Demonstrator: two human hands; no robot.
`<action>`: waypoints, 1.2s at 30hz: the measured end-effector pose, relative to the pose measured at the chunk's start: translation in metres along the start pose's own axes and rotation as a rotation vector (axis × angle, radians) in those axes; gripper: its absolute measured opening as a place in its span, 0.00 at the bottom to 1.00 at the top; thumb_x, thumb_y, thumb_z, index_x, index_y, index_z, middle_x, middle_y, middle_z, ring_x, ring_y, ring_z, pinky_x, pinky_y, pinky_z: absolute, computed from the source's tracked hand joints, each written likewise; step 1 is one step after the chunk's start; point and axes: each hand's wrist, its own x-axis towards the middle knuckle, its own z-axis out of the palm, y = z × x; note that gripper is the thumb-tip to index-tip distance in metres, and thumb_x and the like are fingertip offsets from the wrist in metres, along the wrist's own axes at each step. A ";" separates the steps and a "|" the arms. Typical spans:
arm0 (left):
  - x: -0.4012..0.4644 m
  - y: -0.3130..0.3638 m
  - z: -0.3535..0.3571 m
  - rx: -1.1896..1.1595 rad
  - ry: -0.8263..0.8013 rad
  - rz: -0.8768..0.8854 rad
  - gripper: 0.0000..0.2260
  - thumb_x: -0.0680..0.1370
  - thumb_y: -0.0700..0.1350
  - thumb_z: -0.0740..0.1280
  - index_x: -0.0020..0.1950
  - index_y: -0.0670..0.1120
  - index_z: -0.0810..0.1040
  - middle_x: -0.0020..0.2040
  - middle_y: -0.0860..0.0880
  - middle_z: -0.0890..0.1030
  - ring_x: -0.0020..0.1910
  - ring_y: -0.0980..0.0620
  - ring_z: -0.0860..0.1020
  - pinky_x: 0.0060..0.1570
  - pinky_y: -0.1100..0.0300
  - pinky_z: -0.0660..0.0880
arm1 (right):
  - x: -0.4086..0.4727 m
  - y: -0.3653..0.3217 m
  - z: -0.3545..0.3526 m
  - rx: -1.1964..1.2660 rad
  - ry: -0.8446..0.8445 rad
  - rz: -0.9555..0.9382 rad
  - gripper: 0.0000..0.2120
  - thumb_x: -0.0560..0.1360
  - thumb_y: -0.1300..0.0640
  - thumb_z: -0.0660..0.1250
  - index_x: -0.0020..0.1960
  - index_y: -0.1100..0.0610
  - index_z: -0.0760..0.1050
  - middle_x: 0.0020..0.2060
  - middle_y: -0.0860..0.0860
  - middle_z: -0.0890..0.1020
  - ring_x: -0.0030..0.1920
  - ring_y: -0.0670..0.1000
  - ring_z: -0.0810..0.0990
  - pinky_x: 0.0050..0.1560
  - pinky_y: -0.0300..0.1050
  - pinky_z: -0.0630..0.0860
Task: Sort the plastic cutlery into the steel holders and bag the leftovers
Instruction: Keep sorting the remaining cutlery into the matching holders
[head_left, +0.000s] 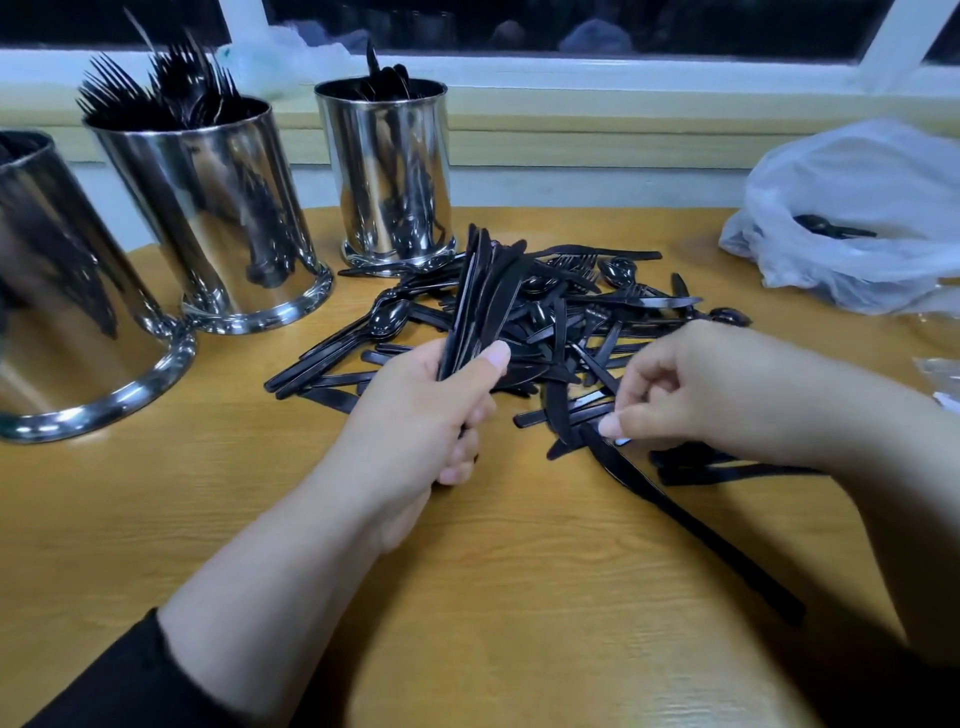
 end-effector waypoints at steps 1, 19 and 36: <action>0.000 0.001 0.000 0.005 -0.008 0.003 0.09 0.82 0.52 0.67 0.43 0.56 0.80 0.34 0.50 0.69 0.26 0.55 0.61 0.24 0.62 0.58 | 0.000 0.000 0.001 -0.030 -0.015 0.017 0.14 0.69 0.36 0.74 0.39 0.47 0.81 0.25 0.40 0.77 0.25 0.41 0.72 0.33 0.39 0.68; 0.000 -0.001 -0.002 0.035 -0.043 -0.024 0.10 0.82 0.53 0.67 0.51 0.47 0.77 0.32 0.51 0.66 0.25 0.55 0.60 0.22 0.63 0.59 | 0.007 -0.018 0.017 -0.114 -0.100 0.083 0.10 0.76 0.44 0.72 0.42 0.49 0.79 0.33 0.45 0.78 0.33 0.45 0.75 0.30 0.38 0.67; -0.006 0.005 0.007 -0.058 -0.164 -0.021 0.13 0.84 0.52 0.62 0.56 0.42 0.77 0.42 0.41 0.85 0.36 0.44 0.83 0.40 0.50 0.83 | 0.024 -0.033 0.024 1.023 0.305 -0.274 0.14 0.78 0.57 0.71 0.34 0.55 0.78 0.32 0.54 0.81 0.33 0.50 0.76 0.35 0.44 0.73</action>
